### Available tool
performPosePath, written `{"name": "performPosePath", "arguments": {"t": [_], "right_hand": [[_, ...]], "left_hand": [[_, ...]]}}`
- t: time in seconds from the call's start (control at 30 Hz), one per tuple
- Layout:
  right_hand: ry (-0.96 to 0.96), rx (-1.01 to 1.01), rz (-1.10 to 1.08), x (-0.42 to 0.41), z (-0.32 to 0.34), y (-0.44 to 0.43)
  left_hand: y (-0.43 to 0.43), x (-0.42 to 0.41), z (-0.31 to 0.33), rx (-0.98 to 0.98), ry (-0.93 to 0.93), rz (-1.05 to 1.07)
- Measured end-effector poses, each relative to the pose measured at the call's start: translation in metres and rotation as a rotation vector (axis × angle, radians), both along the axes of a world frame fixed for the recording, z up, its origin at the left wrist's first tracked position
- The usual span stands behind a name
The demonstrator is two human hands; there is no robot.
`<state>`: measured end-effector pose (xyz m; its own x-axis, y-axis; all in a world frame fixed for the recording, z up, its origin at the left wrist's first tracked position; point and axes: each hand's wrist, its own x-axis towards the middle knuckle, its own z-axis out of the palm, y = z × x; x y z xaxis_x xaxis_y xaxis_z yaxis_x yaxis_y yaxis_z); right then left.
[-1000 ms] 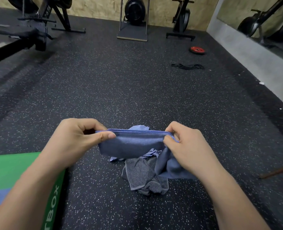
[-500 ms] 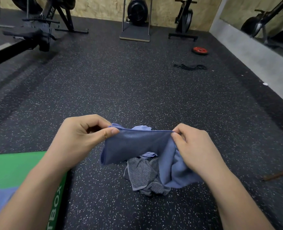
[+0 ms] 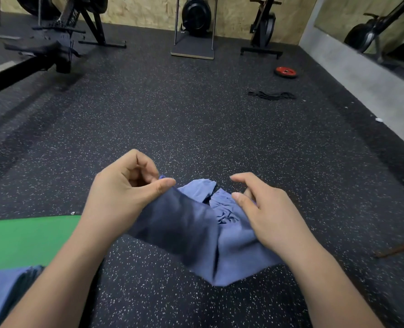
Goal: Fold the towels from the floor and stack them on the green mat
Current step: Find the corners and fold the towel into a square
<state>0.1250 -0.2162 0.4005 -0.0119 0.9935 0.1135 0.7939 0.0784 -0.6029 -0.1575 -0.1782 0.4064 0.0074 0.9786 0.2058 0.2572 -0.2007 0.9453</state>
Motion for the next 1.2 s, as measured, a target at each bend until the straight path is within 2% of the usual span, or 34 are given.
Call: {"name": "performPosePath", "arguments": {"t": [0.33, 0.47, 0.6, 0.8, 0.93, 1.2], "right_hand": [[0.209, 0.003, 0.016, -0.029, 0.0, -0.009], [0.236, -0.05, -0.078, -0.034, 0.0, -0.009], [0.224, -0.077, -0.155, -0.034, 0.003, -0.01], [0.226, -0.092, -0.208, -0.04, 0.004, -0.011], [0.295, -0.116, -0.215, -0.043, 0.005, -0.011], [0.401, -0.192, -0.197, -0.047, 0.006, -0.011]], "left_hand": [[-0.006, 0.026, -0.015, -0.232, -0.104, -0.011], [-0.008, 0.032, -0.017, -0.306, -0.169, -0.051], [-0.012, 0.038, -0.019, -0.33, -0.149, -0.12], [-0.025, 0.056, -0.018, -0.283, -0.068, -0.094], [-0.03, 0.063, -0.018, -0.224, 0.034, -0.038], [-0.033, 0.066, -0.016, -0.18, 0.082, -0.033]]}}
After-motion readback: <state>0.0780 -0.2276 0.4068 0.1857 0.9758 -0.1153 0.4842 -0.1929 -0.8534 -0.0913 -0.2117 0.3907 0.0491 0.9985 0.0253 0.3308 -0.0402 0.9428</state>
